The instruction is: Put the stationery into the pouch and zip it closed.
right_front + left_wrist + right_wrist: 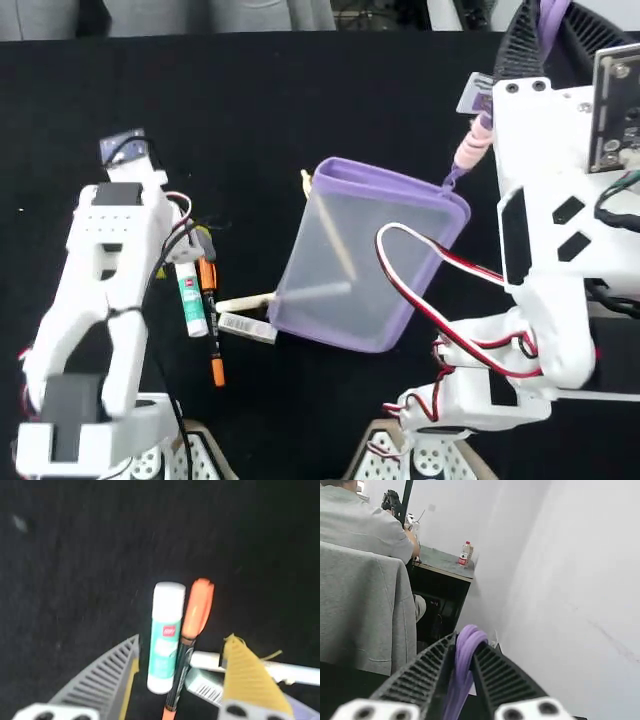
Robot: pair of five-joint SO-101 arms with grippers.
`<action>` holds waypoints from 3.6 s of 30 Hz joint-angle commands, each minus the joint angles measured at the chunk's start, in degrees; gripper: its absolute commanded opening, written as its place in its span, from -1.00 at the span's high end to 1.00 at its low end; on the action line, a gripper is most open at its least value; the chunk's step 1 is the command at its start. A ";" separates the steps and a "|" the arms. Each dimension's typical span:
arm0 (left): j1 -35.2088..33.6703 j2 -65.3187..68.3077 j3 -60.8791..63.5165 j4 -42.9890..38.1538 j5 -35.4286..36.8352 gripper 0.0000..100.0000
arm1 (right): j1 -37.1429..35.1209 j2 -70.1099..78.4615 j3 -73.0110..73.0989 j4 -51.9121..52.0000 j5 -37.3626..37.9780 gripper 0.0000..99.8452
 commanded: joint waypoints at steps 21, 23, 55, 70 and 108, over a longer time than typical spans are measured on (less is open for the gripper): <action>-7.25 23.12 -3.91 -8.44 0.18 0.47 | -0.70 -1.63 -1.01 0.97 0.53 0.98; -7.25 24.44 -3.91 -8.44 0.18 0.47 | -0.70 -1.63 -1.01 0.97 0.53 0.98; 11.91 -12.31 -31.25 -0.26 0.53 0.94 | -7.30 -6.46 0.48 2.20 0.09 0.98; 13.05 -66.02 10.33 -44.13 0.53 0.94 | -24.88 -16.57 20.44 0.79 0.62 0.98; 40.31 -64.00 30.73 -64.26 0.26 0.94 | -31.74 -25.19 22.99 1.67 0.26 0.98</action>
